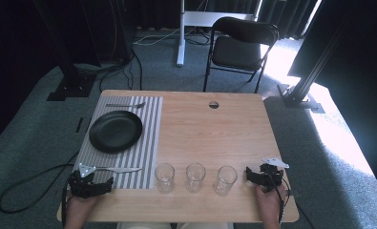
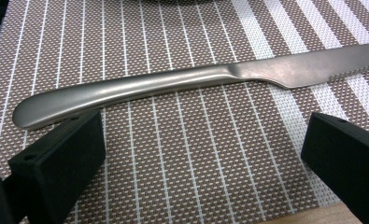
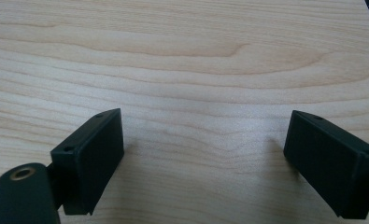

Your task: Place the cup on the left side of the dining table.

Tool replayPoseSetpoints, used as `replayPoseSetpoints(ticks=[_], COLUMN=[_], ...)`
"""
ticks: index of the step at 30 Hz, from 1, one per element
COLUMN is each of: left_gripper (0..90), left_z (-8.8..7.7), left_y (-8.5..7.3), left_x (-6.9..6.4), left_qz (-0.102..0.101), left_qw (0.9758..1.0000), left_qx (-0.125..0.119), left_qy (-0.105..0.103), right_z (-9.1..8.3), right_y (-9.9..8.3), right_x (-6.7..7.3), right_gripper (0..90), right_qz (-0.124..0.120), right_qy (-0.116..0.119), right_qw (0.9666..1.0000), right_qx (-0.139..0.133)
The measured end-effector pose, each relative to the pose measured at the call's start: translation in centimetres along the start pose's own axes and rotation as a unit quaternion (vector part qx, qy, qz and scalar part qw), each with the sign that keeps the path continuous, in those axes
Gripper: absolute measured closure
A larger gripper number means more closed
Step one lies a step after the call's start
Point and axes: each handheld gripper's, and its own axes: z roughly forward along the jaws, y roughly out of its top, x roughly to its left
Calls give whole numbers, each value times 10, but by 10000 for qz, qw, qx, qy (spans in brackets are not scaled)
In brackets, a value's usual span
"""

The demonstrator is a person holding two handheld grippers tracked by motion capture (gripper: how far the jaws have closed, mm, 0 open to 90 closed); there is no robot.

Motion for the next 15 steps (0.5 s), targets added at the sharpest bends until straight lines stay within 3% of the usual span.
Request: replayPoseSetpoints(ticks=[4,15], left_gripper=[2,3], left_z=[-2,-3], left_y=[-2,-3], left_x=[3,5], left_qz=[-109,-32], left_qw=[9999,10000], left_qx=[-9,3], left_qy=[77,0], right_z=[0,0], right_y=[0,0], right_x=[0,0], right_gripper=[115,115], right_qz=[1,6], right_qy=[0,-3], right_qw=[10000,10000], right_qx=[4,3])
